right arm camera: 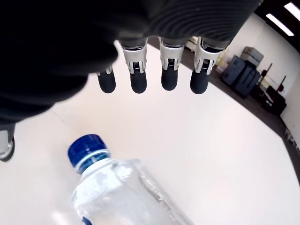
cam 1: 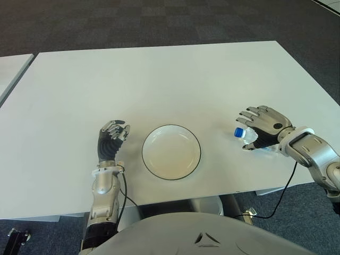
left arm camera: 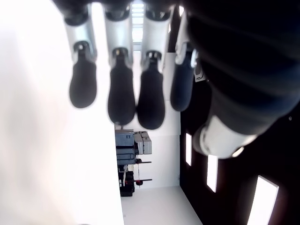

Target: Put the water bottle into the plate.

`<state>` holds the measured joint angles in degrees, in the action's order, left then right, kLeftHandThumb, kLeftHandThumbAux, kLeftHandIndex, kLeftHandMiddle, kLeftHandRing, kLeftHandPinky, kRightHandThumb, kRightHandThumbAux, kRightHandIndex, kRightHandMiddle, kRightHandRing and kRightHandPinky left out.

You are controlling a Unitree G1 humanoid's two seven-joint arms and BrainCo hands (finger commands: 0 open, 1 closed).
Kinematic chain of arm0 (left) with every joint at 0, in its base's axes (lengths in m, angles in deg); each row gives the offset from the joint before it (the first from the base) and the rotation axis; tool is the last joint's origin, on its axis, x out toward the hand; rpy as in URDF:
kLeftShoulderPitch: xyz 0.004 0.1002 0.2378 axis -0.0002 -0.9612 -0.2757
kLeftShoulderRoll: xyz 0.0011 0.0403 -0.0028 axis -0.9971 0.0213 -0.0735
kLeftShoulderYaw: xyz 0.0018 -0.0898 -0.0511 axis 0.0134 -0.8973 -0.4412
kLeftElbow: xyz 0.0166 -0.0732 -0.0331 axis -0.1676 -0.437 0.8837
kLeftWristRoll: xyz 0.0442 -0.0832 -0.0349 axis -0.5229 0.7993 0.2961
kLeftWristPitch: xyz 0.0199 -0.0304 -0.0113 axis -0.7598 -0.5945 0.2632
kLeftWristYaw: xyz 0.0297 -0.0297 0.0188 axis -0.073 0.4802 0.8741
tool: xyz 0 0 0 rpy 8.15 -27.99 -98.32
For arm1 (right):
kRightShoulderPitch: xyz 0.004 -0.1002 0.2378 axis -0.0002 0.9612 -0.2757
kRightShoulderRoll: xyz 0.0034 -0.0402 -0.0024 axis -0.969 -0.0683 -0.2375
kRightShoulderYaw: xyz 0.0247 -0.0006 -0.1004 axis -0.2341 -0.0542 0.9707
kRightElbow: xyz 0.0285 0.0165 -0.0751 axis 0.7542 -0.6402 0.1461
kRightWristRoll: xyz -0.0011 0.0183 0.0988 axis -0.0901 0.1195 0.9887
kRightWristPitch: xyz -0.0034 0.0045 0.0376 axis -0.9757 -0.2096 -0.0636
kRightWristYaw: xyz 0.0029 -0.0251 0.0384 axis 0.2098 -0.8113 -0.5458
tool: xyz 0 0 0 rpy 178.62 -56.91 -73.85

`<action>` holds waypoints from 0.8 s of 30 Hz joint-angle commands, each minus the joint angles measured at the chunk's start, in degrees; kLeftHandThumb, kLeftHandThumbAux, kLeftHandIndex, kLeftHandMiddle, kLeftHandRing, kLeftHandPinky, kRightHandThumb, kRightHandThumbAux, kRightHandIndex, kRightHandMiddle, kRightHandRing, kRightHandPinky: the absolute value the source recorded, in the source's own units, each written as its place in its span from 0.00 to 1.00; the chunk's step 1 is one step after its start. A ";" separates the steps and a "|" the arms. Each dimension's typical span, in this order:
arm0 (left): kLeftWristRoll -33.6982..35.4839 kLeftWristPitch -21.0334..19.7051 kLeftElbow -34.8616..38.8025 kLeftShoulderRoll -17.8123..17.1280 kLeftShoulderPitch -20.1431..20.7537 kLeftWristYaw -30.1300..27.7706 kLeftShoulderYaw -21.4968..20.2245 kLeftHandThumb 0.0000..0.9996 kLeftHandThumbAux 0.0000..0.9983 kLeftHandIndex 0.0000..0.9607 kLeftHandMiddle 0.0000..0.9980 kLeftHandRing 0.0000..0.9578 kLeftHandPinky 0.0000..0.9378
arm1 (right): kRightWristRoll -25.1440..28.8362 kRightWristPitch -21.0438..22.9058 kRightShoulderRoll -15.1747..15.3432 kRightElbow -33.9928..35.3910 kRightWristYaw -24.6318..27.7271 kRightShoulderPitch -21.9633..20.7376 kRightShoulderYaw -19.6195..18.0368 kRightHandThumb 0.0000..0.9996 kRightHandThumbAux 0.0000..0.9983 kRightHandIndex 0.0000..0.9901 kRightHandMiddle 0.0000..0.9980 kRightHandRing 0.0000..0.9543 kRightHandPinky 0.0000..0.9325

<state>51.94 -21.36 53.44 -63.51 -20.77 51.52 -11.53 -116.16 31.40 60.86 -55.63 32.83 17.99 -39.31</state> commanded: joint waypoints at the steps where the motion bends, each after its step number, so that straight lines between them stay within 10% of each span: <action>1: -0.64 0.10 -1.28 -0.37 0.65 0.24 -0.19 0.71 0.72 0.45 0.68 0.70 0.69 | -2.99 -0.36 0.49 0.80 -1.58 1.35 -1.11 0.53 0.31 0.00 0.00 0.00 0.00; 24: -1.05 -0.62 -1.16 -0.44 0.91 0.26 -0.45 0.71 0.72 0.45 0.68 0.70 0.68 | -11.59 0.68 2.54 1.23 -5.64 5.77 -9.81 0.57 0.21 0.00 0.00 0.00 0.00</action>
<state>50.96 -21.41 52.98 -63.62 -20.16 51.55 -11.68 -126.86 31.98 62.72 -55.01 27.56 22.51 -48.19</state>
